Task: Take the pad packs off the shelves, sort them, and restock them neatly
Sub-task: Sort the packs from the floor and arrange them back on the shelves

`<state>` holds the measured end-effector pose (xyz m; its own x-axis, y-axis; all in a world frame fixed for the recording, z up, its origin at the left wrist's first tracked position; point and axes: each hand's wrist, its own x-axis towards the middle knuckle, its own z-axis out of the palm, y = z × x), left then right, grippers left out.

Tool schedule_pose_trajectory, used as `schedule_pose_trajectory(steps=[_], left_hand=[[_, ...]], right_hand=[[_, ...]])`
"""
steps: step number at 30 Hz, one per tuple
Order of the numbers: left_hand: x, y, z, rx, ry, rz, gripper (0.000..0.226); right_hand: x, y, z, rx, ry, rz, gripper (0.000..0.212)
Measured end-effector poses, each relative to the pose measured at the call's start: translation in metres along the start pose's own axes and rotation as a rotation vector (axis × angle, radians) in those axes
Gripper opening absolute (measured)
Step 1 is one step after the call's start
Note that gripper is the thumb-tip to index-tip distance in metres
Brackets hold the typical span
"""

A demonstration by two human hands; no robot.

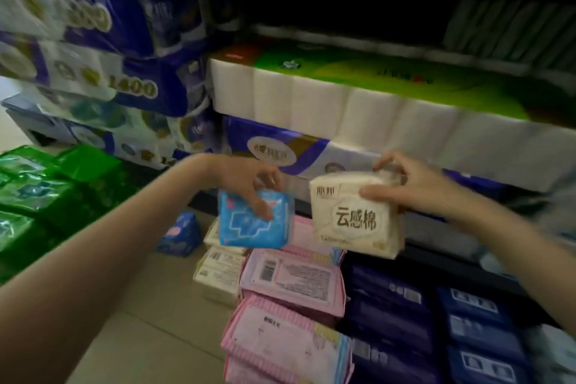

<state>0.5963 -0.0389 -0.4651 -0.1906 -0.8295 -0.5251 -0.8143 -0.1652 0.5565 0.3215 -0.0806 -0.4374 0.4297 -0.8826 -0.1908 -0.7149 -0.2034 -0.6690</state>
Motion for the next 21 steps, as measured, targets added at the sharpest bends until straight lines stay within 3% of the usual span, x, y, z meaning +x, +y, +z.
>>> schedule_pose_trajectory(steps=[4,7,9,13,18,21], left_hand=[[0.006,-0.065,0.041,0.062,-0.025,-0.192,0.052],[-0.008,-0.104,0.057,-0.280,0.054,-0.255,0.052],[-0.013,-0.118,0.060,-0.378,0.121,-0.261,0.055],[-0.017,-0.137,0.054,-0.109,0.196,-0.276,0.053],[-0.039,-0.192,0.066,0.048,0.124,-0.395,0.057],[-0.055,-0.222,0.075,0.042,0.086,-0.457,0.061]], right_hand=[[0.014,0.033,0.048,0.011,-0.061,0.065,0.049],[0.025,0.024,0.069,0.054,-0.069,0.017,0.049],[0.033,0.010,0.080,0.107,-0.075,-0.037,0.047],[0.052,-0.020,0.106,0.180,-0.108,-0.125,0.046],[0.063,-0.051,0.157,0.301,-0.261,-0.090,0.044],[0.068,-0.064,0.197,0.057,-0.358,-0.134,0.047]])
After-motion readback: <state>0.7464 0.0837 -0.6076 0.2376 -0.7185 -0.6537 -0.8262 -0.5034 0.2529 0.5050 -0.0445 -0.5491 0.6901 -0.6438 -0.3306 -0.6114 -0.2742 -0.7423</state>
